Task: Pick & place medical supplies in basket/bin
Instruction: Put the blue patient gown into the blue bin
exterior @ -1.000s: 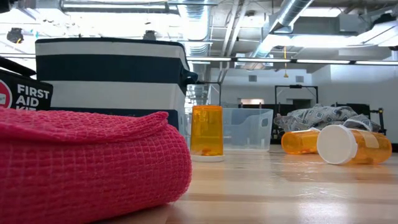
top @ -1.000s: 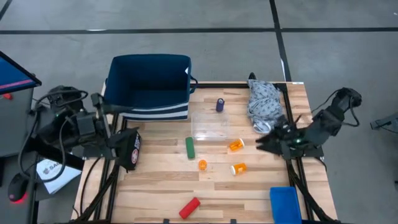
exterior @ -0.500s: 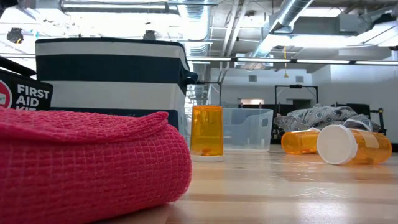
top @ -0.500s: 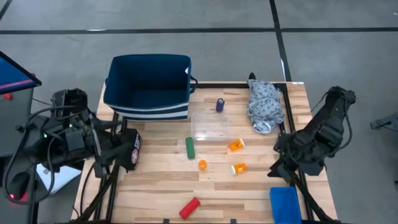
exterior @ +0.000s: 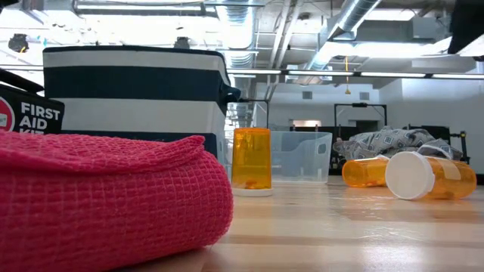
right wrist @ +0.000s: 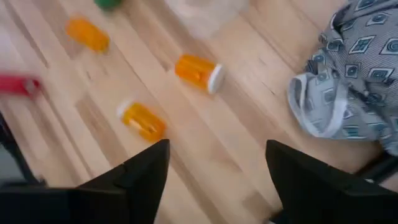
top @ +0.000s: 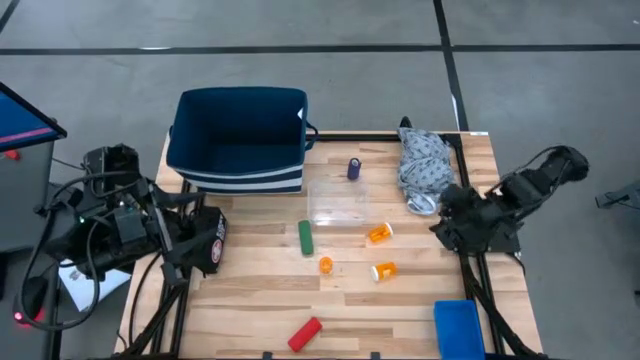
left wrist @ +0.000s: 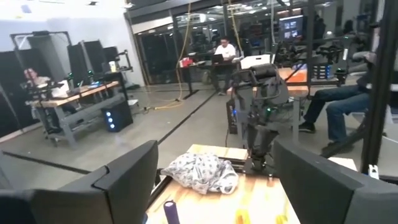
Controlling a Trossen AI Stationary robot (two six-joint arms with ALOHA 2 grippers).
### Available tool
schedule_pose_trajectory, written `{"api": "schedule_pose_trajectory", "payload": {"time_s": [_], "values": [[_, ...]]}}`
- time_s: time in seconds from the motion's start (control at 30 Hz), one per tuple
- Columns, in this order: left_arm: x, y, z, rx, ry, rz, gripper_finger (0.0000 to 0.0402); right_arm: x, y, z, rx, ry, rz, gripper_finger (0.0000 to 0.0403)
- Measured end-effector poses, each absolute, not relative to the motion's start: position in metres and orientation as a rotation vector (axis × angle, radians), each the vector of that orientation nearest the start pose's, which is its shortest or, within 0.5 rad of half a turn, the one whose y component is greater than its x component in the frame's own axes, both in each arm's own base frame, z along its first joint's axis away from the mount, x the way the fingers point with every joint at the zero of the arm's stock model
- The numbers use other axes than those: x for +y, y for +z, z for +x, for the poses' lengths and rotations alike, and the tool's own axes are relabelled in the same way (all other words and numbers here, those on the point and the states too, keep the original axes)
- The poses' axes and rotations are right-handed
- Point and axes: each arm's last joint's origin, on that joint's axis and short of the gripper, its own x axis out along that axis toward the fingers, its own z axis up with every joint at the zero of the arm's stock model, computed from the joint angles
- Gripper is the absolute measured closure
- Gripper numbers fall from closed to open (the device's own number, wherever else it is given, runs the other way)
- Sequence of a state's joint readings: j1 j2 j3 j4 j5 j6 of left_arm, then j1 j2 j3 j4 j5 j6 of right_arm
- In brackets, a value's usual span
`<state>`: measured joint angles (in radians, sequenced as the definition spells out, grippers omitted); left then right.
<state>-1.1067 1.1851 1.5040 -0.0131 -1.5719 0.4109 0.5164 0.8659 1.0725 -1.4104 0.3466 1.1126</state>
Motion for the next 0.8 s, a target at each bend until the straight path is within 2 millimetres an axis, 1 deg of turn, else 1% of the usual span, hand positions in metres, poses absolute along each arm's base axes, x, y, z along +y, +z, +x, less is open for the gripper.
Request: {"api": "schedule_pose_trajectory", "payload": {"time_s": [0.07,0.2,0.27,0.33,0.4,0.53,0.63,0.73,0.8], "values": [[-0.164,0.503,0.116,0.023,0.471,0.094,0.0093,0.039,0.323,0.106,1.047,-0.461,0.454,0.0109],[-0.161,0.503,0.121,0.023,0.501,0.09,0.0093,0.021,0.321,0.119,1.063,-0.535,0.391,0.0066],[-0.158,0.503,0.124,0.024,0.523,0.089,0.0093,0.009,0.319,0.128,1.07,-0.597,0.383,0.0047],[-0.155,0.503,0.128,0.025,0.543,0.089,0.0093,-0.006,0.315,0.137,1.086,-0.697,0.419,0.0034],[-0.153,0.503,0.13,0.026,0.559,0.088,0.0093,-0.022,0.309,0.145,1.117,-0.818,0.478,0.0029],[-0.151,0.503,0.133,0.019,0.556,0.09,0.0093,-0.055,0.297,0.154,1.159,-1.036,0.605,0.0027],[-0.151,0.503,0.134,0.014,0.551,0.091,0.0093,-0.079,0.288,0.163,1.16,-1.109,0.637,0.0027],[-0.151,0.503,0.134,0.014,0.551,0.091,0.0093,-0.102,0.279,0.173,1.133,-1.135,0.66,0.0026],[-0.151,0.503,0.134,0.014,0.55,0.092,0.0092,-0.116,0.272,0.176,1.152,-1.162,0.67,0.0026]]}}
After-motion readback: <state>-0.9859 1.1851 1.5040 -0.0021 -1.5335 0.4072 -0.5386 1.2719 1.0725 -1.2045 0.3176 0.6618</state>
